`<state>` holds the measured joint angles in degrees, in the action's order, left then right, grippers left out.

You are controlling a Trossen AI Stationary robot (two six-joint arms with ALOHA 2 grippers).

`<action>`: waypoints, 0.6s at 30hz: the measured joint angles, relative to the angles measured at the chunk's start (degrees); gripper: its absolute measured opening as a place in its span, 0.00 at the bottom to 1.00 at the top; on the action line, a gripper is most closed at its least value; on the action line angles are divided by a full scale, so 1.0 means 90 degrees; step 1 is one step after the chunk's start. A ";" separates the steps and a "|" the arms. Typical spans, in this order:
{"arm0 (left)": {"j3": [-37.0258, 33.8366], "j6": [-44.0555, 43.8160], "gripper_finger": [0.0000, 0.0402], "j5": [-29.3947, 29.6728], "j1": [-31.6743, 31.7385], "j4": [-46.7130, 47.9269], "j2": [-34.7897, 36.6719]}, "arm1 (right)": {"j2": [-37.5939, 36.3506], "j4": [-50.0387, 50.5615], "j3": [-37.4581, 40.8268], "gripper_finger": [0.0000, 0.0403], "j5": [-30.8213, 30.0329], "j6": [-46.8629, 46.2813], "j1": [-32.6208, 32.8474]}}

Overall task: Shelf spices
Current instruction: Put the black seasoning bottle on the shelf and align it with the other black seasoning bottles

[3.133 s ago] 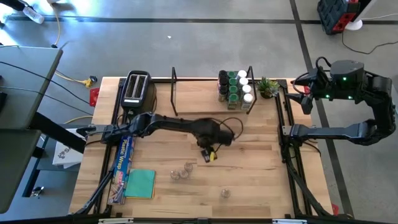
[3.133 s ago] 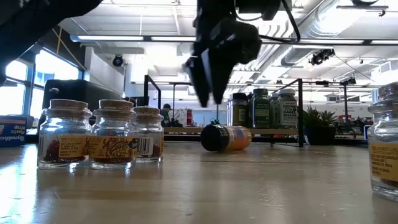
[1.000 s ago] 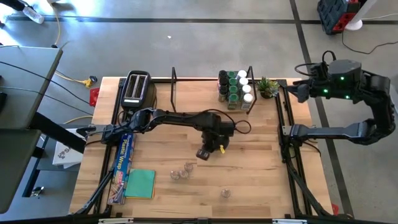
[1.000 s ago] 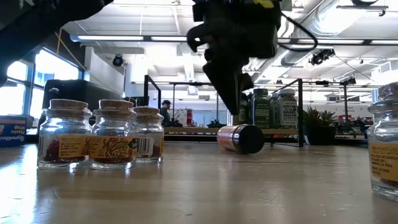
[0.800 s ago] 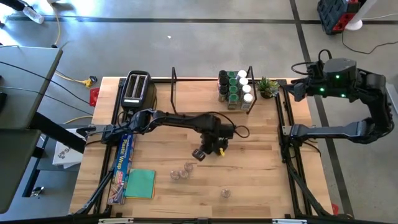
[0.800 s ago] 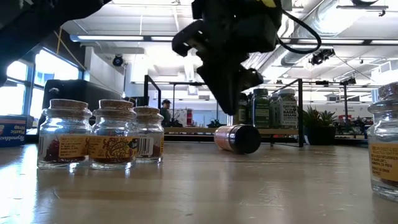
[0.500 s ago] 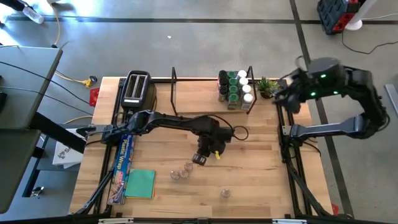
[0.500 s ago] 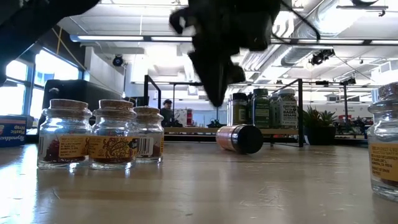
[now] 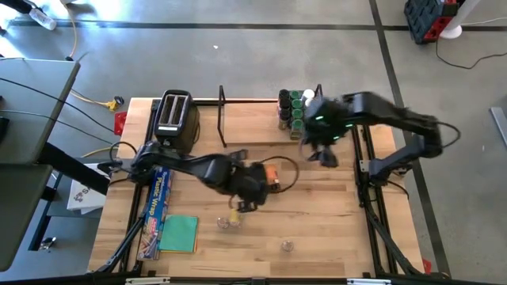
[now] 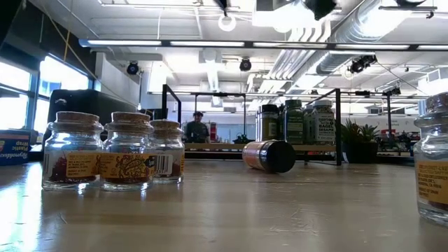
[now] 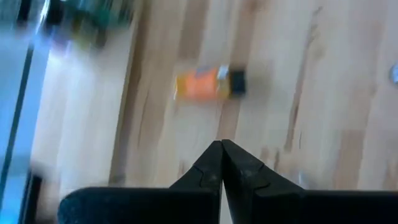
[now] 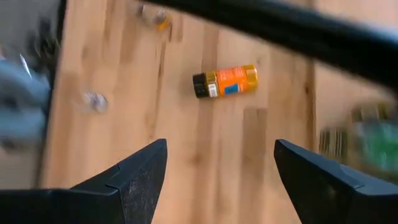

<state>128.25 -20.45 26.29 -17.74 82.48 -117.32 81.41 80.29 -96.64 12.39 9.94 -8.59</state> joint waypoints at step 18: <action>-0.1875 -0.5274 0.00 0.1336 -0.2619 0.0815 0.1943 | 0.3407 -0.0935 0.0002 0.67 -0.1576 0.4196 0.1577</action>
<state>111.37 -67.91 38.32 -41.31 89.82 -99.84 112.07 71.87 -96.62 -1.80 47.70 5.60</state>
